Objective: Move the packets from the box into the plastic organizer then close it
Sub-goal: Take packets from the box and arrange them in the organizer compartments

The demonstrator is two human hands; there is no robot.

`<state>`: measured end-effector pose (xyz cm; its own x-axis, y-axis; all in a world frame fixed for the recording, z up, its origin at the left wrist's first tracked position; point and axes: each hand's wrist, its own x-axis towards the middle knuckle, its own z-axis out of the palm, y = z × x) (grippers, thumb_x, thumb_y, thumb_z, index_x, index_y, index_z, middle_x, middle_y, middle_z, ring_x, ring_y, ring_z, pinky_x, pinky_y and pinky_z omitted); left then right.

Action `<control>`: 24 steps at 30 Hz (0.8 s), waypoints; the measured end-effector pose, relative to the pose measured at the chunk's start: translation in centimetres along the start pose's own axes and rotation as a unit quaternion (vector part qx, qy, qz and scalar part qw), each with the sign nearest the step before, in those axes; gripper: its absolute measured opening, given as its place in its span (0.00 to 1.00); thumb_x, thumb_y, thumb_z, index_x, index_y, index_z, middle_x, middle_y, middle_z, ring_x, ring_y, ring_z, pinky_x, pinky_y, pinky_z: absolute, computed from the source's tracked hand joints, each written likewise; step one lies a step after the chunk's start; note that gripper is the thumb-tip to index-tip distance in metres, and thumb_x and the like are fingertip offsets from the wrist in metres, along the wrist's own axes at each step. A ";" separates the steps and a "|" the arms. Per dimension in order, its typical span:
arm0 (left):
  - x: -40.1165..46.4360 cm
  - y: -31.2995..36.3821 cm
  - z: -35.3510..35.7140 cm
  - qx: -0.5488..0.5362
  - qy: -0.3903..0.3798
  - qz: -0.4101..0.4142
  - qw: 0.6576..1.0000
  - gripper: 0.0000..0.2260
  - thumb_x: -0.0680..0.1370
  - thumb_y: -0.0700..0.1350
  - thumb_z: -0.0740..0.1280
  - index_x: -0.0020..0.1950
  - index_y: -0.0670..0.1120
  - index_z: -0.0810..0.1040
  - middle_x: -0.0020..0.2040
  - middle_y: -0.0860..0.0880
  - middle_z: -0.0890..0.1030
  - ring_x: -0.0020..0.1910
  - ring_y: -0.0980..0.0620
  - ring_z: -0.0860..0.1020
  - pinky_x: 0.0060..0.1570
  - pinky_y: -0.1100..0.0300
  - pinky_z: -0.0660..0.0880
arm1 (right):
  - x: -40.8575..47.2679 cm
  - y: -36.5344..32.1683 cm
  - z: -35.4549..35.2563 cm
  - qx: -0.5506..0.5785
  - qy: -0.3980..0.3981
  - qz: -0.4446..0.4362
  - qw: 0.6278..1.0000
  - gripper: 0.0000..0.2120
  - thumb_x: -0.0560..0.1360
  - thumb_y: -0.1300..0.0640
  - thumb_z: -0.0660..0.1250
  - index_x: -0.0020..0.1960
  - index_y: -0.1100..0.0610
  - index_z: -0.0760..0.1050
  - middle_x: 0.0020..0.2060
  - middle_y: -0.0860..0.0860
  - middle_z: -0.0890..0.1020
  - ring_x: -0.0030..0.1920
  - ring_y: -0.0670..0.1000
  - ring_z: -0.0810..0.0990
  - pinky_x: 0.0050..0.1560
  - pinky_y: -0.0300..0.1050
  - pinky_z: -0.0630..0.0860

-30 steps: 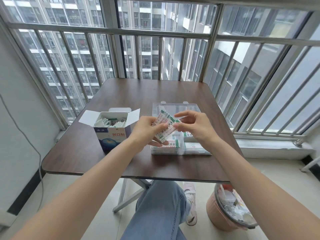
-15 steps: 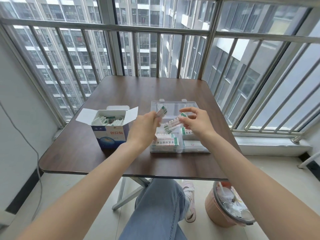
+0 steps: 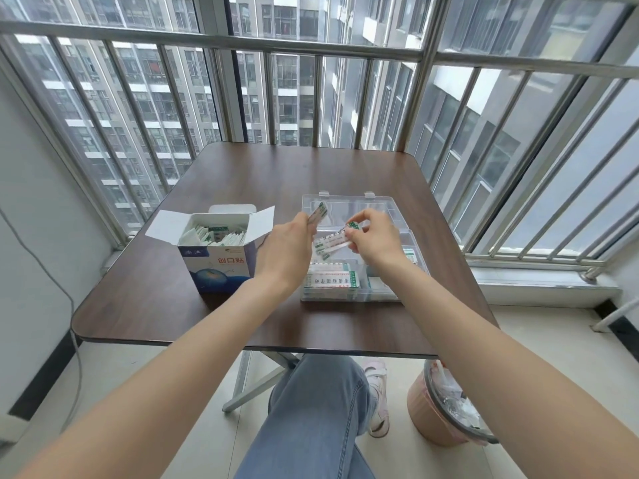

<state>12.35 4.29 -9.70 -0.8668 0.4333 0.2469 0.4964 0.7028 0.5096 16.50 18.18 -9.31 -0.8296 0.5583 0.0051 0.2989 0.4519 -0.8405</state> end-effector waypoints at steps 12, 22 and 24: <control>0.3 -0.8 1.3 0.010 -0.048 -0.009 0.999 0.12 0.83 0.49 0.53 0.51 0.45 0.72 0.49 0.45 0.82 0.48 0.40 0.78 0.47 0.45 0.76 | -0.8 -0.4 1.1 -0.252 -0.066 -0.030 0.965 0.08 0.74 0.56 0.68 0.53 0.55 0.74 0.53 0.54 0.79 0.56 0.56 0.77 0.47 0.46 0.70; 0.1 -1.3 1.4 -0.003 -0.068 -0.019 0.998 0.11 0.82 0.48 0.54 0.51 0.46 0.74 0.49 0.47 0.83 0.48 0.43 0.79 0.48 0.49 0.76 | -0.8 -1.2 1.6 -0.366 -0.068 -0.081 0.925 0.07 0.73 0.59 0.69 0.51 0.54 0.80 0.49 0.54 0.82 0.53 0.57 0.80 0.43 0.43 0.68; 0.0 -1.3 1.1 -0.014 -0.060 -0.014 0.998 0.12 0.82 0.49 0.54 0.50 0.46 0.74 0.48 0.49 0.83 0.48 0.45 0.79 0.47 0.51 0.76 | -0.7 -1.3 1.6 -0.374 -0.073 -0.092 0.920 0.09 0.73 0.62 0.67 0.50 0.53 0.81 0.50 0.54 0.82 0.54 0.56 0.80 0.43 0.43 0.68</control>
<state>11.76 4.00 -11.30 -0.8675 0.4792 0.1336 0.4697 0.7005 0.5373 15.94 16.11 -9.09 -0.9367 0.3501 -0.0093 0.3432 0.9122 -0.2236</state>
